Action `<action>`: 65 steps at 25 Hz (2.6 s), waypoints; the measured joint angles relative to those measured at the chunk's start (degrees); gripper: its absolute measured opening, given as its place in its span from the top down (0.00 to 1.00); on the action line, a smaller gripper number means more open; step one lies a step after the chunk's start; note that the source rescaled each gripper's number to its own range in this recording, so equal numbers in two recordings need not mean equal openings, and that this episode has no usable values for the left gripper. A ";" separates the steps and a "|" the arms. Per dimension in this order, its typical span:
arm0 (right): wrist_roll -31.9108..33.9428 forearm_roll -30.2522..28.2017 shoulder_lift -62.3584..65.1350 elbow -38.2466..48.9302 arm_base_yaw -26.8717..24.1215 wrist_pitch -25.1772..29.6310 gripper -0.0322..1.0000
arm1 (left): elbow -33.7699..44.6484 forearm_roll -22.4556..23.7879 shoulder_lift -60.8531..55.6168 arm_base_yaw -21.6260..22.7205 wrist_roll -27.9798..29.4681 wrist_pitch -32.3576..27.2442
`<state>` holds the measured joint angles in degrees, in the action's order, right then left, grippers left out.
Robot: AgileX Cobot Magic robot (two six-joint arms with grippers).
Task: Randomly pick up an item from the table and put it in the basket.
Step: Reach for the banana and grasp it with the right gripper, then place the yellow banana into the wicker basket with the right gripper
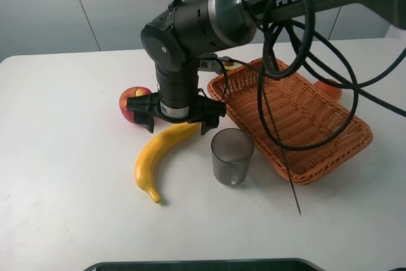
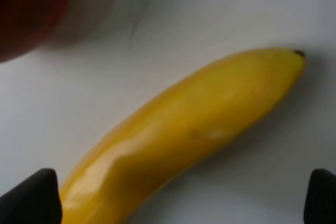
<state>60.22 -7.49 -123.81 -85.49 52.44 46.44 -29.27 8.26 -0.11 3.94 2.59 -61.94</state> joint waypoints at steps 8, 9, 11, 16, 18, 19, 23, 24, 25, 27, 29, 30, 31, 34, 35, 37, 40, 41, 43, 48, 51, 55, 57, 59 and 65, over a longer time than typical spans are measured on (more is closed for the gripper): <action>8.60 -4.99 -1.04 -0.34 0.20 -0.27 0.00 | 0.00 0.00 0.00 0.00 -0.13 0.00; 8.97 -5.12 -1.04 -0.34 0.20 -0.38 0.00 | 0.00 0.00 0.00 0.00 -0.13 0.00; 9.21 -5.12 -1.04 -0.34 0.20 -0.38 0.00 | 0.00 0.00 0.00 0.00 -0.13 0.00; 9.19 -5.02 -2.16 -1.87 1.94 -0.38 0.00 | 0.00 0.00 0.00 0.00 -0.13 0.00; 8.80 -4.49 -3.06 -2.80 2.31 -0.38 0.00 | 0.00 0.00 0.00 0.00 -0.13 0.00; 8.22 -3.85 -3.35 -3.10 2.31 -0.38 0.00 | 0.00 0.00 0.00 0.00 -0.13 0.00; 7.59 -3.31 -4.71 -3.31 2.31 -0.38 0.00 | 0.00 0.00 0.00 0.00 -0.13 0.00; 7.50 -3.18 -4.95 -3.39 2.31 -0.38 0.00 | 0.00 0.00 0.00 0.00 -0.13 0.00; 7.50 -2.91 -5.18 -3.44 2.31 -0.38 0.00 | 0.00 0.00 0.00 0.00 -0.13 0.00; 7.39 -2.48 -5.59 -3.53 2.31 -0.38 0.00 | 0.00 0.00 0.00 0.00 -0.13 0.00; 7.16 -2.38 -5.78 -3.53 2.31 -0.89 0.00 | 0.00 0.00 0.00 0.00 -0.13 0.00; 6.91 -2.38 -5.78 -3.53 2.31 -1.26 0.00 | 0.00 0.00 0.00 0.00 -0.13 0.00; 6.77 -2.38 -5.78 -3.58 2.31 -1.40 0.00 | 0.00 0.00 0.00 0.00 -0.13 0.00; 6.05 -2.38 -5.92 -3.67 2.31 -1.61 0.00 | 0.00 0.00 0.00 0.00 -0.13 0.00; 5.44 -2.14 -6.18 -3.81 2.31 -1.61 0.00 | 0.00 0.00 0.00 0.00 -0.13 0.00; 4.43 -1.34 -6.87 -3.86 2.31 -1.70 0.00 | 0.00 0.00 0.00 0.00 -0.03 0.00; 3.18 0.40 -7.82 -3.95 2.31 -1.73 0.00 | 0.00 0.00 0.00 0.00 -0.03 0.00; 2.72 0.68 -7.82 -3.95 2.31 -1.85 0.00 | 0.00 0.00 0.00 0.00 -0.03 0.00; 1.36 1.31 -7.82 -3.95 2.31 -2.14 0.01 | 0.00 0.00 0.00 0.00 0.08 0.00; 0.07 2.49 -7.94 -3.95 2.31 -2.44 0.72 | 0.00 0.00 0.00 0.00 0.08 0.00; -0.11 2.63 -8.18 -3.95 2.31 -2.65 0.97 | 0.00 0.00 0.00 0.00 0.08 0.00; -0.11 2.63 -8.18 -3.99 2.31 -2.80 0.97 | 0.00 0.00 0.00 0.00 0.08 0.00; -0.11 2.63 -8.18 -3.99 2.31 -2.85 0.97 | 0.00 0.00 0.00 0.00 0.08 0.00; -0.11 2.63 -8.18 -3.99 2.31 -2.94 0.97 | 0.00 0.00 0.00 0.00 0.08 0.00; 0.33 2.63 -8.18 -3.99 2.31 -2.94 0.97 | 0.00 0.00 0.00 0.00 0.08 0.00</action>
<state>60.55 -4.85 -131.98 -89.47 54.75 43.50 -29.27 8.26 -0.11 3.94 2.67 -61.94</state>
